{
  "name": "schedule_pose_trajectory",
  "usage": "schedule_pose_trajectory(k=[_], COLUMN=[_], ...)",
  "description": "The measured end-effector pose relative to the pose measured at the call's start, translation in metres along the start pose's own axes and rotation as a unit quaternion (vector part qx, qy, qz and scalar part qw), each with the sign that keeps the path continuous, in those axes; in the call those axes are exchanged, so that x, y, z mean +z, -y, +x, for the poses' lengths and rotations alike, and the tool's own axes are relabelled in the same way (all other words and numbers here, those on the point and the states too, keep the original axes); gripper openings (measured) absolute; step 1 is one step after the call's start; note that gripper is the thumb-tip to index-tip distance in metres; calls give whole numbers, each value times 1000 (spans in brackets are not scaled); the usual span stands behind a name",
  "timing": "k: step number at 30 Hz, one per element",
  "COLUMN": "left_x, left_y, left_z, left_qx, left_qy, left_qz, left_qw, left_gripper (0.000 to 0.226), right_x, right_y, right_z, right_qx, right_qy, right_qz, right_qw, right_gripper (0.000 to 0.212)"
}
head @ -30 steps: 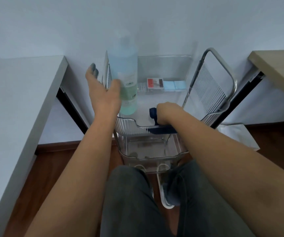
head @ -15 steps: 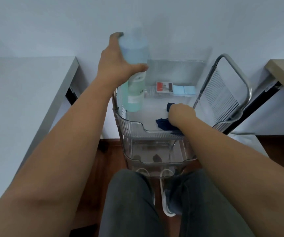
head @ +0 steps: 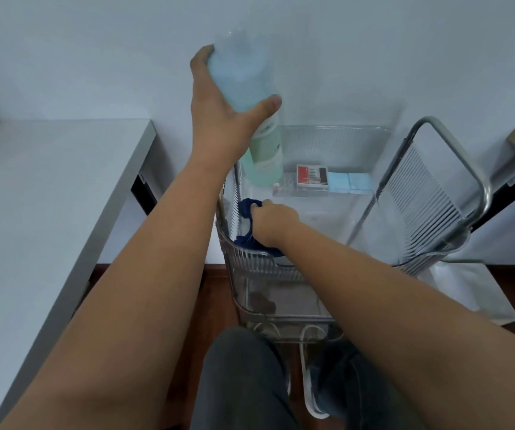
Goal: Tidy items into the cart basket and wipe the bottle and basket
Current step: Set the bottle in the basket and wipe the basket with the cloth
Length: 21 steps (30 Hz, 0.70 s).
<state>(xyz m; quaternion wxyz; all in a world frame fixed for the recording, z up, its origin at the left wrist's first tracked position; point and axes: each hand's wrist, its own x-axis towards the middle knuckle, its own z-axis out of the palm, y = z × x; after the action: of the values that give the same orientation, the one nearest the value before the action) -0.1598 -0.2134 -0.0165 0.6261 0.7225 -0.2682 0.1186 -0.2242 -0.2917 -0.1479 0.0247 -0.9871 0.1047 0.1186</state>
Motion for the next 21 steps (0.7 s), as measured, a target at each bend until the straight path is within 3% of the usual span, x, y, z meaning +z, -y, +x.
schedule_pose_trajectory(k=[4, 9, 11, 17, 19, 21], left_x=[0, -1, 0, 0, 0, -1], left_y=[1, 1, 0, 5, 6, 7], left_z=[-1, -4, -4, 0, 1, 1], left_qx=[13, 18, 17, 22, 26, 31], left_qy=[25, 32, 40, 58, 53, 49], left_qz=[12, 16, 17, 33, 31, 34], left_qw=[1000, 999, 999, 998, 998, 998], left_gripper=[93, 88, 90, 91, 87, 85], right_x=[0, -8, -12, -17, -18, -17], right_y=[3, -23, -40, -49, -32, -17], right_z=[2, -36, -51, -27, -12, -5], right_qx=[-53, -180, -186, -21, -23, -80], right_qy=[21, 146, 170, 99, 76, 63], right_qz=[-8, -28, -7, -59, -69, -74], right_qw=[998, 972, 968, 993, 994, 992], right_gripper=[35, 40, 39, 37, 36, 37])
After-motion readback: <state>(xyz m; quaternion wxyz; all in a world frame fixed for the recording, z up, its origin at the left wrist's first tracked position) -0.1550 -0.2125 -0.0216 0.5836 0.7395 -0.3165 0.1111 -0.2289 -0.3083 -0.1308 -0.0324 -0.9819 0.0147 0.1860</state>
